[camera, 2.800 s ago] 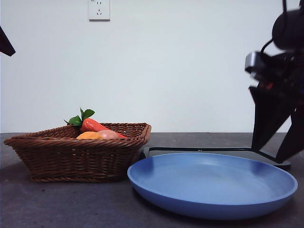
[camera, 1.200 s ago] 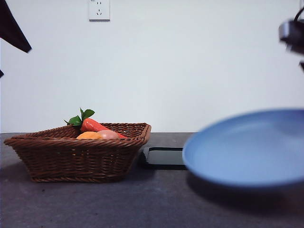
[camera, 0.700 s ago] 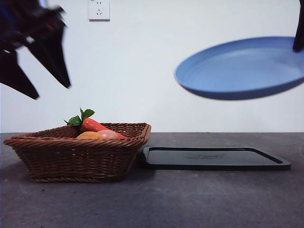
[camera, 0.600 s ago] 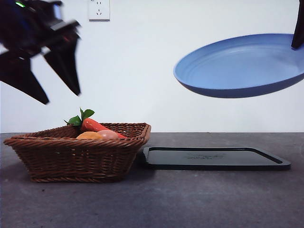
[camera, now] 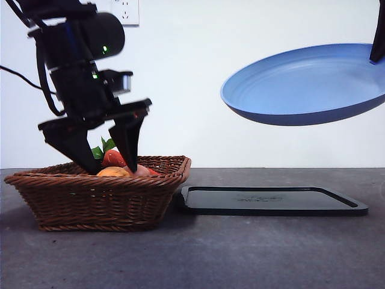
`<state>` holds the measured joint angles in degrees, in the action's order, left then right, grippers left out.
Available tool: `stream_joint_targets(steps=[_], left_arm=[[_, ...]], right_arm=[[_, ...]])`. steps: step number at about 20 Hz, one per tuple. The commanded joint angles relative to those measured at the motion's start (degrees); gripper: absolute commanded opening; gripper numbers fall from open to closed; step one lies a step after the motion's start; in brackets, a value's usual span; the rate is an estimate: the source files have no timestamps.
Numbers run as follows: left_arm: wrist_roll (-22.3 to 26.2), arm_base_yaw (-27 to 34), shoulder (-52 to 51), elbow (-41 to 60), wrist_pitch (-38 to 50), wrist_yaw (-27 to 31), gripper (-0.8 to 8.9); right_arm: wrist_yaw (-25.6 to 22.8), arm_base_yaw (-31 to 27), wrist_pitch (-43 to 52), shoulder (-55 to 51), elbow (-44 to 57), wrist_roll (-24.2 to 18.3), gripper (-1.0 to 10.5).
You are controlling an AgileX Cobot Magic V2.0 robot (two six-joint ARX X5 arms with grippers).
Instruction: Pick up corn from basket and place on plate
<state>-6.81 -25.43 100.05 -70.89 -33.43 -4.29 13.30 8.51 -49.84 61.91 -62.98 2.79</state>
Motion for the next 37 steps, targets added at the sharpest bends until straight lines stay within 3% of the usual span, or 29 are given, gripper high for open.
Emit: stream_joint_targets(steps=[1,6,13,19,27,31,37], left_arm=[[-0.09,-0.66,2.40,-1.22,1.11,0.48,3.77],[-0.11,-1.46,4.90,-1.22,1.79,0.50,3.63],[-0.13,-2.36,4.98,-1.22,1.60,0.48,1.94],[-0.33,-2.34,1.92,-3.15,0.85,-0.26,1.90],[-0.39,-4.02,-11.45,-4.76,4.37,-10.86,1.90],[-0.04,-8.09,-11.30,-4.76,6.64,-14.84,1.90],[1.84,-14.86,-6.38,-4.76,12.13,-14.80,1.91]], right_arm=[[0.39,-0.02,1.18,0.55,-1.27,-0.26,0.0],[1.73,-0.02,1.40,0.55,-1.27,-0.46,0.0],[1.70,-0.02,1.66,0.61,-1.27,-0.50,0.0],[2.01,-0.02,1.60,3.61,-1.25,-0.28,0.0],[11.82,-0.09,4.44,15.98,-1.22,1.64,0.0],[18.84,-0.04,5.64,20.55,-1.22,2.62,0.0],[19.96,-0.02,6.25,21.24,-1.22,3.19,0.0]])
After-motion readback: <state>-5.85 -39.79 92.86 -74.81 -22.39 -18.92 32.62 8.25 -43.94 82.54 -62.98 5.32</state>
